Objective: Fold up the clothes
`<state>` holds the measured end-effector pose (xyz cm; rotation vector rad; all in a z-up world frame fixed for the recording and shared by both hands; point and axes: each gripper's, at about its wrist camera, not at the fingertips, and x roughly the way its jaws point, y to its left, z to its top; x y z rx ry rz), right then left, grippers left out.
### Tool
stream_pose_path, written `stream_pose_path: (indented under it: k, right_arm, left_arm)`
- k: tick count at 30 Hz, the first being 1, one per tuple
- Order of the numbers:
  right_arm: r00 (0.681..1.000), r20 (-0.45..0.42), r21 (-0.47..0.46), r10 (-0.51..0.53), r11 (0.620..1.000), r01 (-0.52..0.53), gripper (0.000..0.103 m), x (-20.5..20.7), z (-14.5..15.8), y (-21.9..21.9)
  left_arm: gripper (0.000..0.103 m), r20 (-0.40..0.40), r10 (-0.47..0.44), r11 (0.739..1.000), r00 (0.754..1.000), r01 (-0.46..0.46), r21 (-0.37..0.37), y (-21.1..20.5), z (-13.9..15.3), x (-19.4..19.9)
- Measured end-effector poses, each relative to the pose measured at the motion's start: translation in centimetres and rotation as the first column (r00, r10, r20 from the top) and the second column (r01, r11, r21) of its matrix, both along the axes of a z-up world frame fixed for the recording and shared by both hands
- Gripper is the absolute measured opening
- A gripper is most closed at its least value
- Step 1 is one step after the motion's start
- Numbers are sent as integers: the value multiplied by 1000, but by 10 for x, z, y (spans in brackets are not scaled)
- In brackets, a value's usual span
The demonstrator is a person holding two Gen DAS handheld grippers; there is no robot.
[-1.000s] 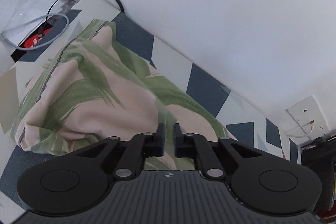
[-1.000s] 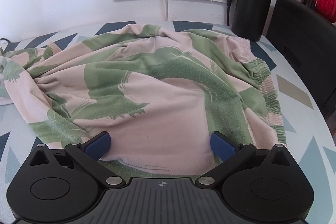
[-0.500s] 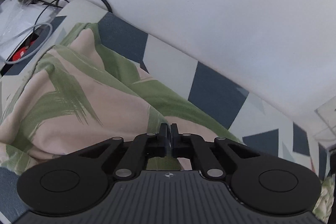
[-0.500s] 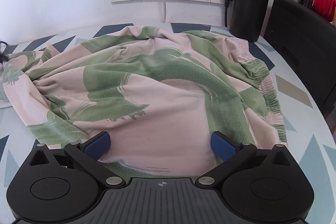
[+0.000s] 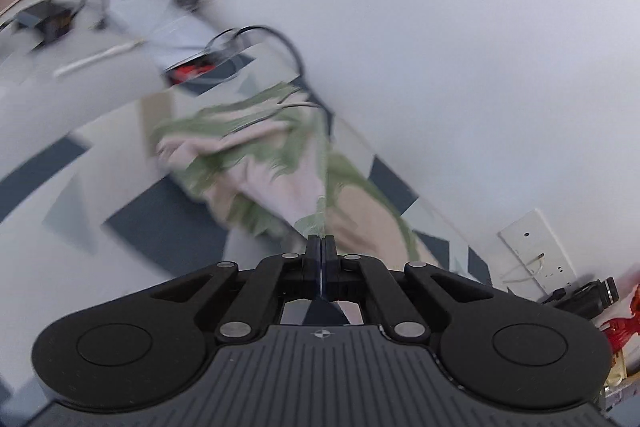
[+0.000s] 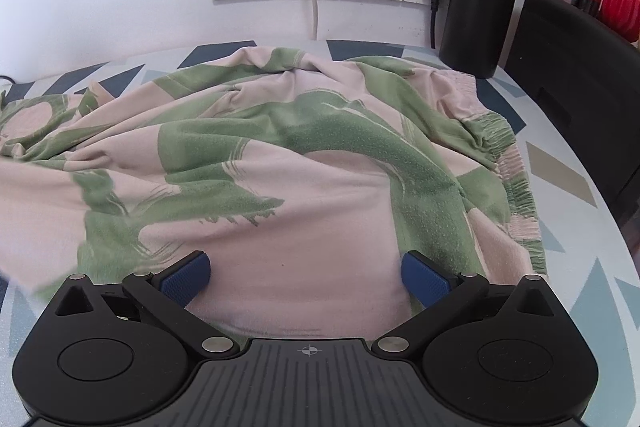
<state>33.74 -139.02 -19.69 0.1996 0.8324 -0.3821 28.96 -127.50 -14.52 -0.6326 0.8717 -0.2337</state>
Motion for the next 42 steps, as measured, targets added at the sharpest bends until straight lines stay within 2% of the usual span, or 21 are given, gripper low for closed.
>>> stream_pose_path:
  k: [4, 7, 8, 10, 11, 12, 14, 16, 19, 21, 24, 25, 26, 27, 28, 29, 31, 33, 37, 39, 42]
  right_arm:
    - [1000, -14, 9, -8, 1000, 8, 102, 3, 1, -1]
    - [999, -48, 24, -16, 1000, 17, 100, 6, 4, -1]
    - [998, -54, 28, -19, 999, 21, 97, 5, 6, -1]
    - [998, -45, 36, -45, 998, 46, 86, -5, 11, -1]
    - [998, -41, 39, -58, 997, 59, 86, -10, 14, -1]
    - [996, -28, 32, -85, 996, 85, 86, -18, 17, -2]
    - [989, -3, 19, -146, 989, 146, 86, -34, 23, -5]
    - [971, 20, 24, -237, 971, 237, 86, -53, 28, -13]
    - [919, 55, 22, -390, 921, 389, 87, -79, 34, -24]
    - [913, 47, 23, -404, 915, 403, 90, -82, 30, -24]
    - [906, 34, 25, -421, 907, 420, 90, -85, 24, -25]
    - [904, 30, 25, -427, 904, 426, 90, -86, 22, -25]
    - [901, 26, 25, -432, 902, 431, 89, -88, 20, -25]
    - [899, 21, 26, -438, 899, 437, 84, -89, 18, -25]
    - [896, 17, 26, -443, 896, 443, 75, -90, 16, -25]
    - [894, 13, 26, -448, 894, 448, 47, -91, 14, -25]
    - [888, 4, 27, -459, 888, 459, 5, -94, 10, -25]
    - [892, 36, 59, -450, 892, 448, 4, -105, 20, -27]
    - [888, 100, 35, -450, 893, 448, 3, -141, 49, -29]
    - [879, 94, 29, -467, 884, 466, 3, -160, 57, -31]
    - [866, 46, 23, -498, 867, 497, 3, -186, 57, -31]
  left_arm:
    - [0, -212, 80, 996, 974, -86, -20, 32, -50, -59]
    - [2, -270, 79, 995, 960, -93, -39, 38, -61, -68]
    - [7, -262, 65, 997, 963, -72, -17, 36, -58, -64]
    - [33, -210, 39, 999, 977, -33, 33, 31, -48, -54]
    - [55, -174, 28, 998, 984, -18, 58, 28, -43, -49]
    - [63, -136, 16, 996, 991, -5, 85, 26, -39, -44]
    - [63, -101, -12, 992, 995, 25, 127, 22, -36, -35]
    - [63, -107, -35, 989, 994, 50, 140, 17, -38, -23]
    - [64, -99, -71, 983, 993, 86, 162, 6, -44, -11]
    - [64, -58, -93, 974, 994, 103, 203, -5, -47, -2]
    - [64, -43, -106, 964, 993, 114, 241, -13, -48, 15]
    - [59, -42, -103, 963, 994, 110, 244, -13, -48, 19]
    - [36, -43, -100, 961, 994, 107, 253, -13, -48, 23]
    - [21, -48, -100, 962, 994, 109, 251, -10, -48, 26]
    - [17, -54, -103, 964, 993, 114, 241, -7, -48, 28]
    - [9, -62, -104, 968, 993, 116, 221, -3, -49, 30]
    - [7, -69, -111, 973, 991, 122, 194, 7, -47, 27]
    - [6, -62, -126, 973, 990, 135, 189, 16, -43, 21]
    - [5, -47, -115, 984, 992, 121, 129, 38, -32, 5]
    - [5, -58, -75, 995, 995, 78, 56, 51, -30, -2]
    - [5, -84, -45, 999, 996, 46, 19, 62, -33, -11]
